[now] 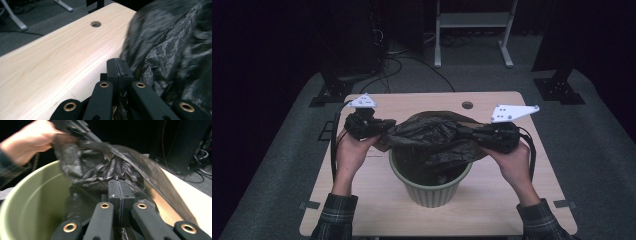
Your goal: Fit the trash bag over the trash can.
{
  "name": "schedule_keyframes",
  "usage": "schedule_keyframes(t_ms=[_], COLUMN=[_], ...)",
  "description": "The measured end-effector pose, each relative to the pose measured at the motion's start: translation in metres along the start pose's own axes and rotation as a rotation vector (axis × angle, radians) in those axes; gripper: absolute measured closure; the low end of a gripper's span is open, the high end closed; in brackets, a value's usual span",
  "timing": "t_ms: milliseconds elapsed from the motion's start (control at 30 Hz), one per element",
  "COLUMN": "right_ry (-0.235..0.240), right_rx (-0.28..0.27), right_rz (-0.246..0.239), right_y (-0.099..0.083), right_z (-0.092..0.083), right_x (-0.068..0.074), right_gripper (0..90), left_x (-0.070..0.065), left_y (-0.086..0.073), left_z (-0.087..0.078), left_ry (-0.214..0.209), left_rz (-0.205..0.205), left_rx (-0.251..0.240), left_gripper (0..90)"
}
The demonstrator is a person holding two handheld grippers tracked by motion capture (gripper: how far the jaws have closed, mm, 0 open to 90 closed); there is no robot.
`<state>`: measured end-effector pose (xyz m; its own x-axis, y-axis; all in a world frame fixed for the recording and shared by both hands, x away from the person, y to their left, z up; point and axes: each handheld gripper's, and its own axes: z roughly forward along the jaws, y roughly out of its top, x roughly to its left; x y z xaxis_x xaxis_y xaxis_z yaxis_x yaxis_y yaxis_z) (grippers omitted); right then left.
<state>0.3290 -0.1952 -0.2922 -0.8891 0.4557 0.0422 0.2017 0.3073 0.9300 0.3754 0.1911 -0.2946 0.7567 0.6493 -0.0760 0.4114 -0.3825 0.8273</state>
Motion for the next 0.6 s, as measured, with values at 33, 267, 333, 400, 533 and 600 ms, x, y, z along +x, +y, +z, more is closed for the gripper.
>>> schedule_keyframes(t_ms=[33,267,333,400,533,600], right_ry=[0.002,0.058,0.091,0.116,0.164,0.195], right_rx=[-0.004,0.017,0.020,0.025,0.037,0.040], right_rz=[-0.010,-0.032,-0.025,-0.017,-0.025,-0.026], right_y=[-0.001,-0.016,-0.023,-0.031,-0.042,-0.047], right_z=[-0.004,-0.020,-0.024,-0.027,-0.029,-0.030], right_x=[0.003,0.010,0.011,0.015,0.029,0.037], right_gripper=[89.6,89.8,89.8,89.8,89.9,89.9], left_x=[0.002,0.015,0.018,0.020,0.019,0.017], left_y=[-0.004,-0.030,-0.039,-0.047,-0.056,-0.058], left_z=[-0.001,-0.001,-0.003,-0.004,-0.007,-0.008], left_ry=[0.003,0.032,0.028,0.016,0.010,-0.001], left_rz=[-0.010,-0.064,-0.080,-0.095,-0.101,-0.101], left_rx=[0.004,0.033,0.034,0.028,0.025,0.022], left_gripper=[90.0,90.0,90.0,90.0,90.0,90.0])
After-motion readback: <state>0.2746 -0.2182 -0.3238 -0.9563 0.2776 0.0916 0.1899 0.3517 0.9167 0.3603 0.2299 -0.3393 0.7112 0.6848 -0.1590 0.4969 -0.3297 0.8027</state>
